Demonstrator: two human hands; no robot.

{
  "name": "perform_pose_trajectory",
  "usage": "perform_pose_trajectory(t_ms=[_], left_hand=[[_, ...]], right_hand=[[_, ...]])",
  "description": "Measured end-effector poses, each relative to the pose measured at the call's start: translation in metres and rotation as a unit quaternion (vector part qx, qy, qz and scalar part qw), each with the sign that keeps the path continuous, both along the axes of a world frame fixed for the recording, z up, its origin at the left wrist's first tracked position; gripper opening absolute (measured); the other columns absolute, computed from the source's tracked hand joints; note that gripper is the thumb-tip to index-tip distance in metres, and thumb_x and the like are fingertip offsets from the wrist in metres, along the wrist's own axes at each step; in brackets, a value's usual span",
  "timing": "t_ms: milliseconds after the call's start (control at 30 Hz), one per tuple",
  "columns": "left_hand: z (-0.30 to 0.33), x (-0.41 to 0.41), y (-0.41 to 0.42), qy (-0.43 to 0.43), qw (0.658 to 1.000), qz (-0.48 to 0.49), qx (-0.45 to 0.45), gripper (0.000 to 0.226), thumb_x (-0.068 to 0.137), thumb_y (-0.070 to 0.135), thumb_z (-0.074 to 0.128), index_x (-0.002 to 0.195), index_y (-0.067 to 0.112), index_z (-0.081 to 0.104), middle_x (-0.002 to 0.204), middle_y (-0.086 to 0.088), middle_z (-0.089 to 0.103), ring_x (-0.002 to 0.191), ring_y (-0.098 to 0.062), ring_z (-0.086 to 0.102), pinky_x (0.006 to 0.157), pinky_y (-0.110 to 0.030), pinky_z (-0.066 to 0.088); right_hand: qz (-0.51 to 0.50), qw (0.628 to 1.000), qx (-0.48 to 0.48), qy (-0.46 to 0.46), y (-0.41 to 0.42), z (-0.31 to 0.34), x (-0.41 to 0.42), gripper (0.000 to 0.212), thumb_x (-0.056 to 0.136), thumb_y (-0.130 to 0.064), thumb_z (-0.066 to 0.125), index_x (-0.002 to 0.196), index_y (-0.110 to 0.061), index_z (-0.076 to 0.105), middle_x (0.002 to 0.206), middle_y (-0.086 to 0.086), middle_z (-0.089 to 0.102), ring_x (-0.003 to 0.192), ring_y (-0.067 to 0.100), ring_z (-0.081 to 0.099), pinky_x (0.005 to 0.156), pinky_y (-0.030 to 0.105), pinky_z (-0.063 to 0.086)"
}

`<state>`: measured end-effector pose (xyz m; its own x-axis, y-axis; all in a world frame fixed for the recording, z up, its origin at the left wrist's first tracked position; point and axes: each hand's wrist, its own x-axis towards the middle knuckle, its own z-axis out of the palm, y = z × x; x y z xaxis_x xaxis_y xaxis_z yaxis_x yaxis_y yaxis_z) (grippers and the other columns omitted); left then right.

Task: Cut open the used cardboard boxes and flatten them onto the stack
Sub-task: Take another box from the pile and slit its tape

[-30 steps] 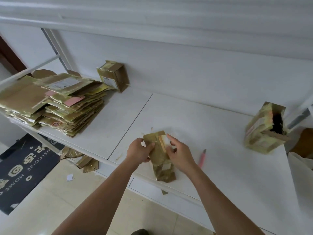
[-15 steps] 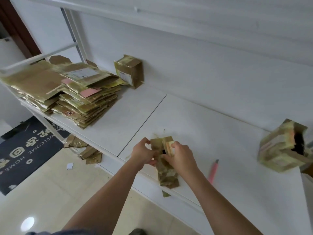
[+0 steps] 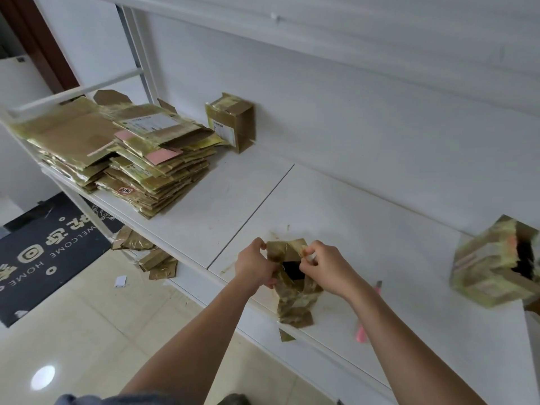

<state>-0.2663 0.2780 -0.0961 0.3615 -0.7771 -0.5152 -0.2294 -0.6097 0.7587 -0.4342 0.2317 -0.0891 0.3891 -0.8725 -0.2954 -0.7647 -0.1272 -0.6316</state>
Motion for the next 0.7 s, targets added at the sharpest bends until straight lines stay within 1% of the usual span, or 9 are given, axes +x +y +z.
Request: perform_pose_trajectory(t_ms=[100, 167, 333, 400, 467, 533, 600, 633, 700], left_hand=[[0.001, -0.001, 0.0, -0.009, 1.0, 0.001, 0.003, 0.029, 0.084, 0.005, 0.061, 0.105, 0.021, 0.047, 0.091, -0.009, 0.063, 0.044, -0.022, 0.064, 0.04, -0.024, 0.047], [0.001, -0.002, 0.0, -0.012, 1.0, 0.001, 0.003, 0.029, 0.084, 0.004, 0.059, 0.106, 0.021, 0.047, 0.091, -0.009, 0.062, 0.042, -0.02, 0.063, 0.037, -0.021, 0.042], [0.0, -0.004, 0.001, -0.022, 1.0, 0.003, 0.004, 0.031, 0.082, 0.008, 0.057, 0.109, 0.022, 0.049, 0.079, -0.007, 0.066, 0.041, -0.017, 0.063, 0.034, -0.016, 0.037], [0.002, -0.002, 0.0, -0.051, 0.999, -0.011, 0.008, 0.033, 0.082, 0.012, 0.058, 0.112, 0.025, 0.052, 0.074, -0.004, 0.066, 0.043, -0.015, 0.063, 0.035, -0.014, 0.037], [0.003, 0.002, -0.002, -0.134, 0.99, -0.049, 0.0, 0.042, 0.085, 0.016, 0.056, 0.124, 0.031, 0.057, 0.086, 0.0, 0.07, 0.07, -0.015, 0.068, 0.053, -0.017, 0.045], [0.004, 0.004, -0.006, -0.241, 0.968, -0.072, -0.011, 0.049, 0.094, 0.018, 0.047, 0.139, 0.038, 0.05, 0.116, 0.001, 0.068, 0.106, -0.023, 0.062, 0.074, -0.024, 0.043], [0.007, 0.0, -0.006, -0.307, 0.946, -0.1, -0.034, 0.043, 0.1, 0.038, 0.043, 0.142, 0.036, 0.044, 0.129, -0.001, 0.061, 0.115, -0.028, 0.057, 0.081, -0.03, 0.044], [0.008, -0.004, -0.006, -0.314, 0.939, -0.135, -0.034, 0.053, 0.096, 0.054, 0.044, 0.144, 0.029, 0.041, 0.131, -0.003, 0.058, 0.117, -0.029, 0.054, 0.087, -0.035, 0.046], [0.007, -0.017, -0.002, -0.341, 0.914, -0.219, 0.012, 0.105, 0.075, 0.081, 0.051, 0.151, 0.014, 0.022, 0.14, -0.006, 0.045, 0.126, -0.03, 0.044, 0.099, -0.041, 0.041]], right_hand=[[0.002, 1.0, 0.021, -0.009, -0.002, 0.001, -0.004, 0.027, 0.095, -0.03, 0.056, 0.119, -0.016, 0.053, 0.079, -0.006, 0.056, 0.046, -0.005, 0.051, 0.04, 0.007, 0.032], [0.003, 0.999, 0.031, -0.011, -0.003, 0.001, -0.007, 0.026, 0.096, -0.032, 0.055, 0.119, -0.02, 0.052, 0.08, -0.004, 0.061, 0.047, -0.002, 0.05, 0.042, 0.008, 0.032], [-0.017, 0.996, 0.06, -0.057, -0.001, 0.002, -0.013, 0.023, 0.097, -0.036, 0.057, 0.115, -0.023, 0.056, 0.091, -0.002, 0.07, 0.072, 0.01, 0.065, 0.06, 0.02, 0.047], [-0.036, 0.993, 0.056, -0.096, 0.006, -0.001, -0.014, 0.027, 0.095, -0.04, 0.062, 0.116, -0.024, 0.06, 0.093, -0.005, 0.071, 0.08, 0.007, 0.069, 0.064, 0.018, 0.051], [-0.056, 0.984, 0.069, -0.153, 0.015, -0.008, -0.016, 0.029, 0.097, -0.035, 0.06, 0.122, -0.02, 0.064, 0.091, -0.006, 0.071, 0.079, 0.007, 0.071, 0.066, 0.018, 0.056], [-0.063, 0.967, 0.119, -0.214, 0.025, -0.015, -0.017, 0.029, 0.101, -0.024, 0.053, 0.129, -0.023, 0.062, 0.094, 0.0, 0.073, 0.079, 0.013, 0.073, 0.073, 0.026, 0.059], [-0.061, 0.962, 0.122, -0.236, 0.029, -0.023, -0.021, 0.033, 0.103, -0.015, 0.048, 0.132, -0.027, 0.06, 0.094, 0.001, 0.074, 0.08, 0.014, 0.073, 0.078, 0.026, 0.059], [-0.069, 0.965, 0.097, -0.233, 0.028, -0.026, -0.026, 0.034, 0.103, -0.011, 0.047, 0.132, -0.025, 0.06, 0.094, 0.001, 0.073, 0.08, 0.014, 0.072, 0.078, 0.024, 0.057], [-0.114, 0.982, 0.004, -0.15, 0.024, -0.035, -0.042, 0.035, 0.101, -0.008, 0.049, 0.132, -0.018, 0.062, 0.097, 0.001, 0.071, 0.084, 0.014, 0.068, 0.08, 0.023, 0.054]])
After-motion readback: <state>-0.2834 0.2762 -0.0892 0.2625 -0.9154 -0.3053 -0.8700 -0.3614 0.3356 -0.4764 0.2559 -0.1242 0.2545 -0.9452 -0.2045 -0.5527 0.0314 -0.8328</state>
